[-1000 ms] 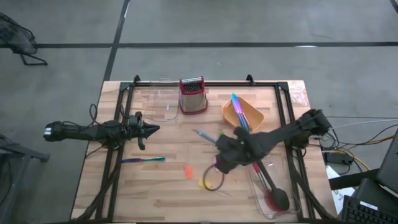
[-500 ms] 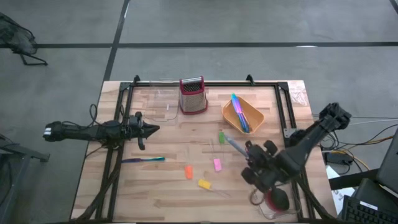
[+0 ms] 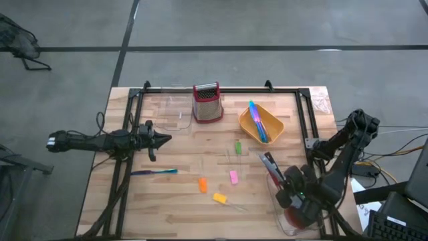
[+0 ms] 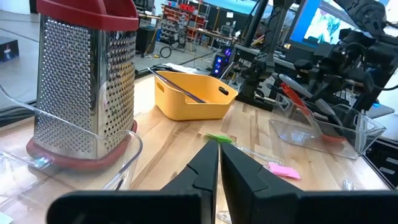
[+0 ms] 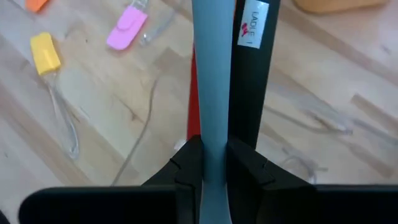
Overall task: Pick & Place Kitchen Items
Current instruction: Put the blue serving spoon into the bottom transparent bin, then put the orange spatula into the top transparent bin
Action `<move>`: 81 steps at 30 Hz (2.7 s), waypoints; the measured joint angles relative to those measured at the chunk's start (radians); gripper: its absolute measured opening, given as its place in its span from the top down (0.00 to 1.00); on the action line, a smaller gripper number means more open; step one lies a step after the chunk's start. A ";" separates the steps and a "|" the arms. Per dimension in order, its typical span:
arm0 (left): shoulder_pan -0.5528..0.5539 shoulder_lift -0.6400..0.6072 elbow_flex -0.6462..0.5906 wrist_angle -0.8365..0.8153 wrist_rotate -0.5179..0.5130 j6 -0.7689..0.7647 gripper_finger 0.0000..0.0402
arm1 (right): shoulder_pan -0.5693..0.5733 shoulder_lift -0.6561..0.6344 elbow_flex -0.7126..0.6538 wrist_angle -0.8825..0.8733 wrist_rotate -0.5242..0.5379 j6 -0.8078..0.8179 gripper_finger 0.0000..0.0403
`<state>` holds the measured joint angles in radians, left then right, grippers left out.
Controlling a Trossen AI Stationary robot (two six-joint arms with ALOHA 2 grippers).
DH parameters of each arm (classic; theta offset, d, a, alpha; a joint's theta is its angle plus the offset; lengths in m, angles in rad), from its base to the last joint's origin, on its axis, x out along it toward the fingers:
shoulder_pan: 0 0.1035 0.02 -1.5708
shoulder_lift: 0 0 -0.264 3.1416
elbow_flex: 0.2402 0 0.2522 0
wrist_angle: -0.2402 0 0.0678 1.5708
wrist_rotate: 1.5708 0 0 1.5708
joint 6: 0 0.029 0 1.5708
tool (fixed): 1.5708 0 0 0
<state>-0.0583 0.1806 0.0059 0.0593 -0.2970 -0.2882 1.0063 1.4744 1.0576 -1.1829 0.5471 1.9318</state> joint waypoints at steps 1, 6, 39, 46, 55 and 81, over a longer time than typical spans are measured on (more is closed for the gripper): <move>0.000 0.000 0.000 0.000 0.000 0.000 0.94 | 0.017 0.004 -0.003 0.003 0.001 0.009 0.87; 0.000 0.000 0.000 0.000 0.000 0.000 0.95 | 0.084 0.014 -0.018 0.015 0.006 0.058 0.84; 0.000 0.000 0.000 0.000 0.000 0.000 0.95 | 0.085 0.012 0.110 -0.126 0.246 -0.062 0.55; 0.000 0.000 0.000 0.000 0.000 0.000 0.94 | -0.044 0.013 0.146 -0.053 0.358 -0.308 0.59; 0.000 0.000 0.000 0.000 0.000 0.000 0.94 | -0.276 0.005 0.149 0.404 0.408 -1.059 0.72; 0.000 0.000 0.000 0.004 0.000 0.000 0.95 | -0.775 0.019 0.077 0.983 -0.281 -1.824 0.98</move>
<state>-0.0582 0.1802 0.0059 0.0632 -0.2970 -0.2878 0.2314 1.4929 1.1342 -0.2002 0.2664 0.1075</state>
